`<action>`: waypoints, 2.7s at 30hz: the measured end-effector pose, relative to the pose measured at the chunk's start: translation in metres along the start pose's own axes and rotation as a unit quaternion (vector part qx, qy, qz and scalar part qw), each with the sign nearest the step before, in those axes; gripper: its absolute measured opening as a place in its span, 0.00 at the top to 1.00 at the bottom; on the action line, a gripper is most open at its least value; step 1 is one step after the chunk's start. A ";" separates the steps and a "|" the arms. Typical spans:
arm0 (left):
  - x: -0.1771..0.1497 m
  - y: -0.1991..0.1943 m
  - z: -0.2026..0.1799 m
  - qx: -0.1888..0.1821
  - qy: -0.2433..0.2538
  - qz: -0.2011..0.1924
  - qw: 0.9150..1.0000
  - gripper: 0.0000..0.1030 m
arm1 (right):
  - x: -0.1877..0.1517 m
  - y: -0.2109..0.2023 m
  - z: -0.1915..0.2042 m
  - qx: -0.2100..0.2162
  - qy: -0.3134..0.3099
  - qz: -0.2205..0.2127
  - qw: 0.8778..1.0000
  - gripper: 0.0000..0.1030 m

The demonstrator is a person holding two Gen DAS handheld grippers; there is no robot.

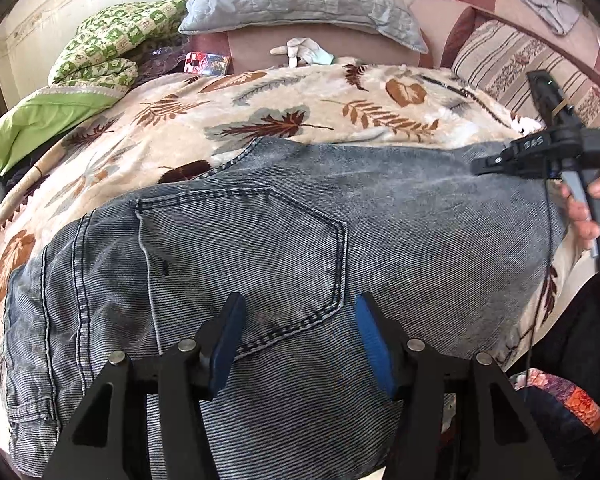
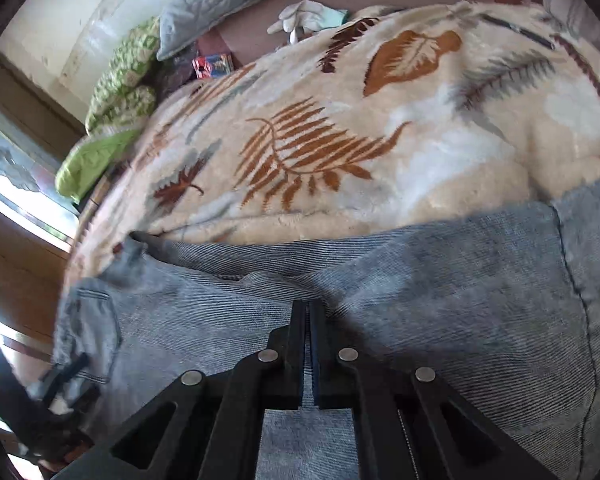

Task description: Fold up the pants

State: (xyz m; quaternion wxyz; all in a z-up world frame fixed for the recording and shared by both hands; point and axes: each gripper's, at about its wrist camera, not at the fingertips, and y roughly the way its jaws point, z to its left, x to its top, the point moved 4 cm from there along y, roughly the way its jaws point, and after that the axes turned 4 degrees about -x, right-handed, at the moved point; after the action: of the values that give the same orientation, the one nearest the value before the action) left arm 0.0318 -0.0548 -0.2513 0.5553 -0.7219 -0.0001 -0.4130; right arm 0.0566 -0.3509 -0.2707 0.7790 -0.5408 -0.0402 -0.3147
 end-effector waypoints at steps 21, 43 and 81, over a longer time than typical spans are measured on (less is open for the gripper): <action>0.007 0.015 -0.038 0.001 0.039 0.011 0.999 0.38 | -0.086 -0.115 -0.123 -0.008 0.119 -0.067 0.991 0.95; -0.046 -0.039 0.150 0.169 -0.278 -0.010 0.946 0.37 | -0.081 -0.066 0.031 0.086 -0.050 -0.049 0.994 0.93; 0.085 -0.044 -0.057 0.096 -0.090 -0.141 0.981 0.08 | -0.074 -0.158 -0.031 0.071 0.012 -0.238 0.969 0.89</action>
State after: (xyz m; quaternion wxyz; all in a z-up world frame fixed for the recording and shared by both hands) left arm 0.0332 -0.1227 -0.1625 0.5556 -0.6921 -0.1913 -0.4190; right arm -0.0953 -0.3796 -0.1840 0.7184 -0.4553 -0.1805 -0.4940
